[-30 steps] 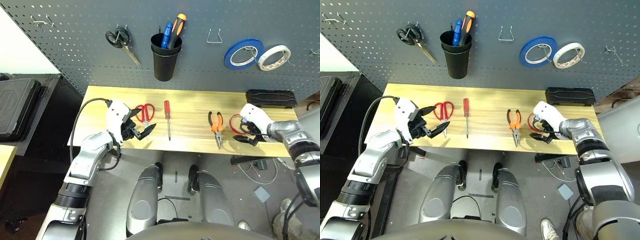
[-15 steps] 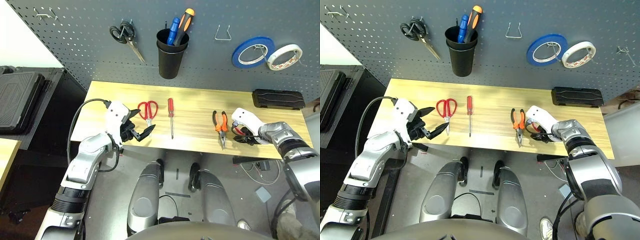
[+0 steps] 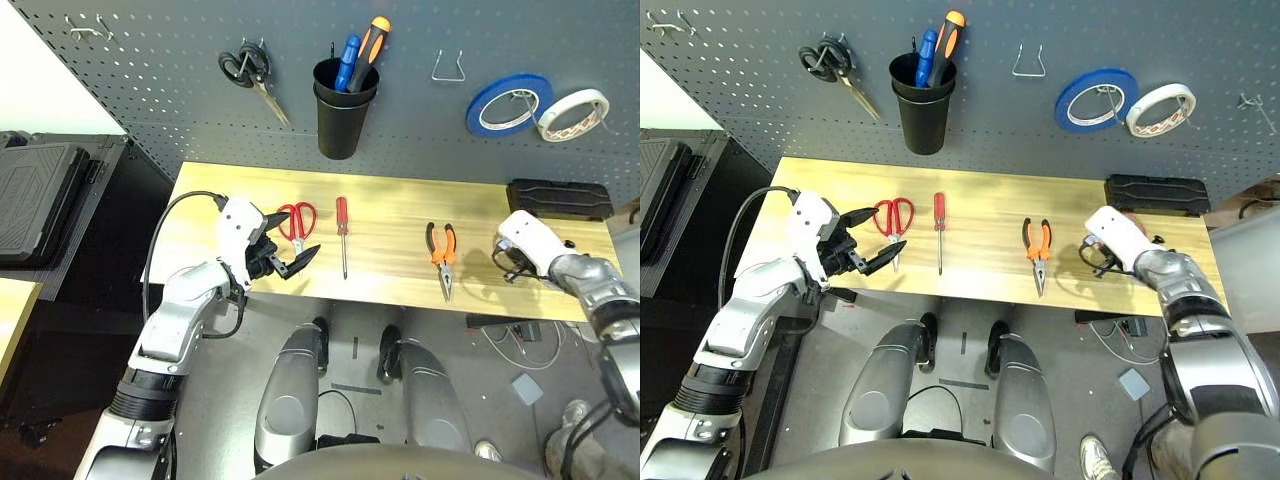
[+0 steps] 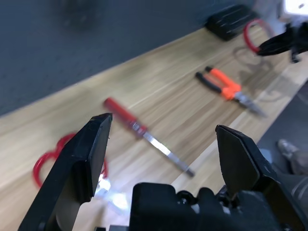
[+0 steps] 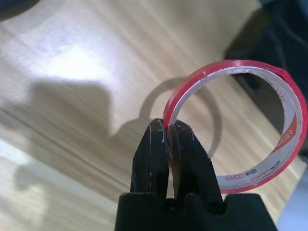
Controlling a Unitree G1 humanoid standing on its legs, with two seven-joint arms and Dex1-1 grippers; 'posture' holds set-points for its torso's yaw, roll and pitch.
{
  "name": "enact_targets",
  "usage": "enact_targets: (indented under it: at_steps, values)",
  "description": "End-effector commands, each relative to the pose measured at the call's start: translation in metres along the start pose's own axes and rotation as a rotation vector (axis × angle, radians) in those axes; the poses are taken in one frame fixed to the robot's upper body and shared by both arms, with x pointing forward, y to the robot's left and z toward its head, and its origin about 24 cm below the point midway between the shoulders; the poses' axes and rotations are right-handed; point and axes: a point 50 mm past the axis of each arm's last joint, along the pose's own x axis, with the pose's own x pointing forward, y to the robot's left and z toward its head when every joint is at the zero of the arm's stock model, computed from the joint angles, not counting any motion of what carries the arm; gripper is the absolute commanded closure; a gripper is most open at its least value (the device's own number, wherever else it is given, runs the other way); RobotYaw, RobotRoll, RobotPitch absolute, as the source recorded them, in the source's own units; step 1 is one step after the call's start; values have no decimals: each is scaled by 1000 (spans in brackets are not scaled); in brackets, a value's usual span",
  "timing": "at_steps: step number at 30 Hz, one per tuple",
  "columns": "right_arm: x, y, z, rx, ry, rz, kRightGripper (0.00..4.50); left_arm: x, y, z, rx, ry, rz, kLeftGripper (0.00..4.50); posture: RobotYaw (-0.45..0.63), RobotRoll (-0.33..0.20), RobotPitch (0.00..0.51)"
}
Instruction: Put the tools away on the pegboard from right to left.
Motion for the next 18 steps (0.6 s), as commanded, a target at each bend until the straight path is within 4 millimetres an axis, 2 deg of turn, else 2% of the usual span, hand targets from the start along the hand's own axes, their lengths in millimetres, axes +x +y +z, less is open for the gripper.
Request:
enact_targets:
  at_steps: [1,6,10,16,18]
  values:
    - [-18,-8,-11,4,-77,-125,4482,2,-12,17,-26,-61,-114,0,226,0,275]
    - [-43,-3,-24,-22,-209,-268,4482,6,-21,46,-31,-153,-222,0,213,0,271]
    - [-55,-1,-36,-33,-222,-339,4482,8,-24,63,-21,-203,-266,0,207,0,270]
    - [-72,-11,-43,-56,-266,-453,4482,11,-26,82,7,-273,-293,0,198,0,267]
    - [-78,-21,-40,-77,-302,-497,4482,13,-24,90,4,-316,-279,0,189,0,265]
